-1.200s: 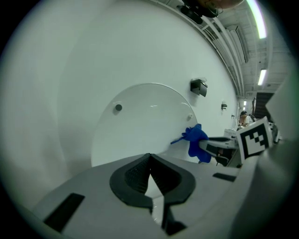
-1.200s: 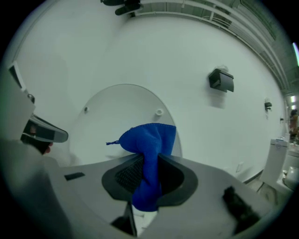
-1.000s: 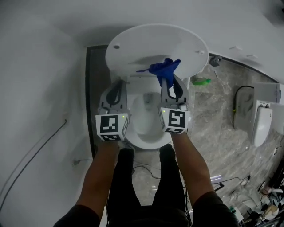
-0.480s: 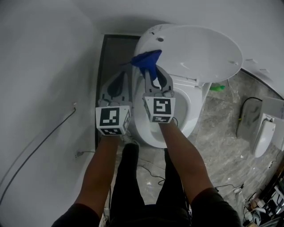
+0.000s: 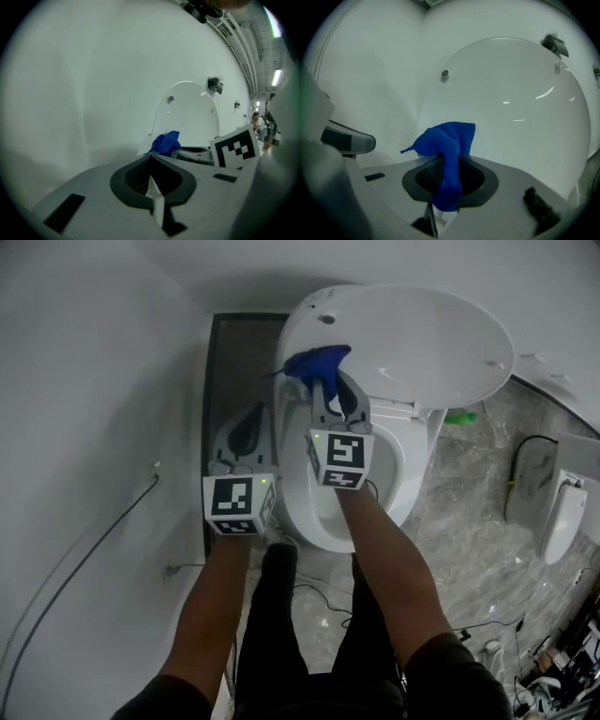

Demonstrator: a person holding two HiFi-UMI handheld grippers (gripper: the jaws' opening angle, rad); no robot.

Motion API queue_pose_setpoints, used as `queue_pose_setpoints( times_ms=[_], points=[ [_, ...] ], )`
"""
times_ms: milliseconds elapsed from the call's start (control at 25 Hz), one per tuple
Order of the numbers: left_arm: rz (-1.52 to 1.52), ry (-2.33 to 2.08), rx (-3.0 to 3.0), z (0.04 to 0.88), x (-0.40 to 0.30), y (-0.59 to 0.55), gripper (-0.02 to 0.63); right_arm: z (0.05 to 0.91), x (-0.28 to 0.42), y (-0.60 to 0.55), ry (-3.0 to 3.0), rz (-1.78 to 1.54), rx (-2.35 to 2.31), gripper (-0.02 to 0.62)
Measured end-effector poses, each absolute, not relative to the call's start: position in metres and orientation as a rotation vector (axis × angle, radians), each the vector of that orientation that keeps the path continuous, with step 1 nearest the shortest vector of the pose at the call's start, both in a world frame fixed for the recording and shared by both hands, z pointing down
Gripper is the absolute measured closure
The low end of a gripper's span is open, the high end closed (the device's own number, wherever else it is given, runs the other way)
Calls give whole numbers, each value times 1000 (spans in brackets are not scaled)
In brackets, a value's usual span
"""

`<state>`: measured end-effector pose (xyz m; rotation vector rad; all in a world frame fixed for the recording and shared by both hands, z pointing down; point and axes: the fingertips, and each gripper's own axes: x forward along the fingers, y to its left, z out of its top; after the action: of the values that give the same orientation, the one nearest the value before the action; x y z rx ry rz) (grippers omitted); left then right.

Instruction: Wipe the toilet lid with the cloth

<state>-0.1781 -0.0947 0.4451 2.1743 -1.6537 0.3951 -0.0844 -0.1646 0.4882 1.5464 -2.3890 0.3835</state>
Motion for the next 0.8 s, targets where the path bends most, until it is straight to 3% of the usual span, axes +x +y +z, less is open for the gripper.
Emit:
queue_pose_setpoints(
  times_ms=[800],
  points=[
    [436, -1509, 2274, 464, -53, -113, 595, 497, 87, -173, -2212, 300, 1776, 518]
  ],
)
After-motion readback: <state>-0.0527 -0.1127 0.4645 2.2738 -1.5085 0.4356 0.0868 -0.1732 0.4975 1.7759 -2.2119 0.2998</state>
